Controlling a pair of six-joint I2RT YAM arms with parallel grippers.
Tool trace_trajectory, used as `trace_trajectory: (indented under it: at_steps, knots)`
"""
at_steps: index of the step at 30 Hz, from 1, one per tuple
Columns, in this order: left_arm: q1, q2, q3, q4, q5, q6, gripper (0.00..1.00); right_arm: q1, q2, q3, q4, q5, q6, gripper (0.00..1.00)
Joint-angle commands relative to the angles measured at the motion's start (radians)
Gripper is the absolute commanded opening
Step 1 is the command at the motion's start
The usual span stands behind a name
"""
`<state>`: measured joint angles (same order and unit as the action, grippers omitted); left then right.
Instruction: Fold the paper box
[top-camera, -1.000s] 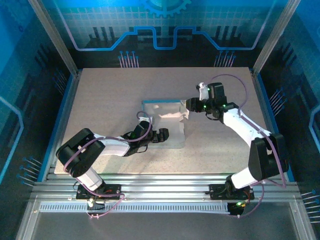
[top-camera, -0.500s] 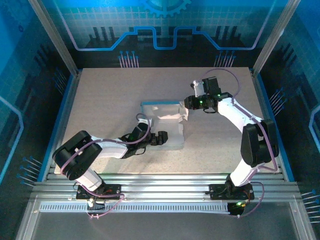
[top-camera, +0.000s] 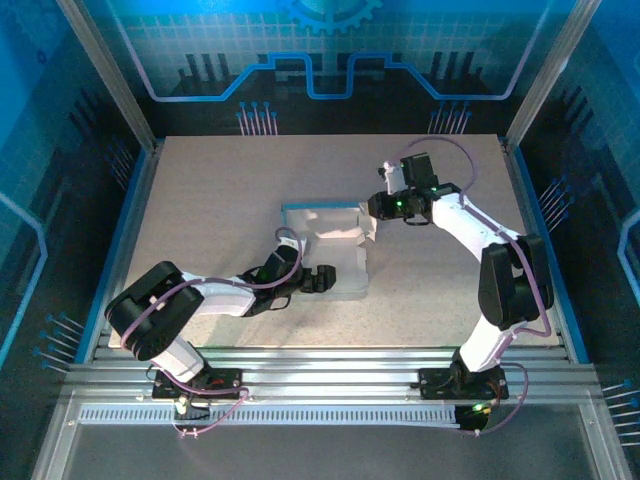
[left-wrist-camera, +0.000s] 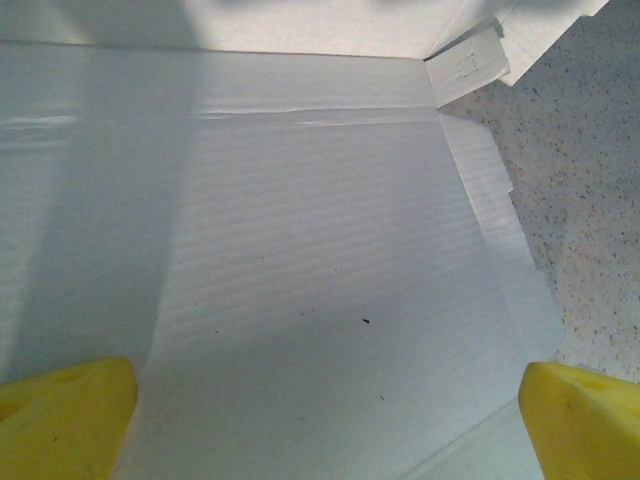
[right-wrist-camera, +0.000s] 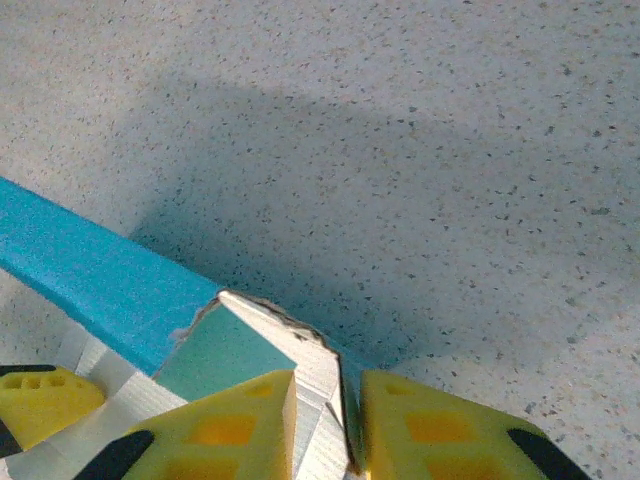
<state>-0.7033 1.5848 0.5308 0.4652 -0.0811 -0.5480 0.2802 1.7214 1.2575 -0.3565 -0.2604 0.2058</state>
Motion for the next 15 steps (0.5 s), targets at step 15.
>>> trace_trajectory:
  at_steps: [15]
  knots:
    - [-0.010, 0.000, 0.035, -0.132, 0.033, -0.065, 0.99, 0.038, -0.054, -0.088, 0.032, 0.024, -0.037, 0.12]
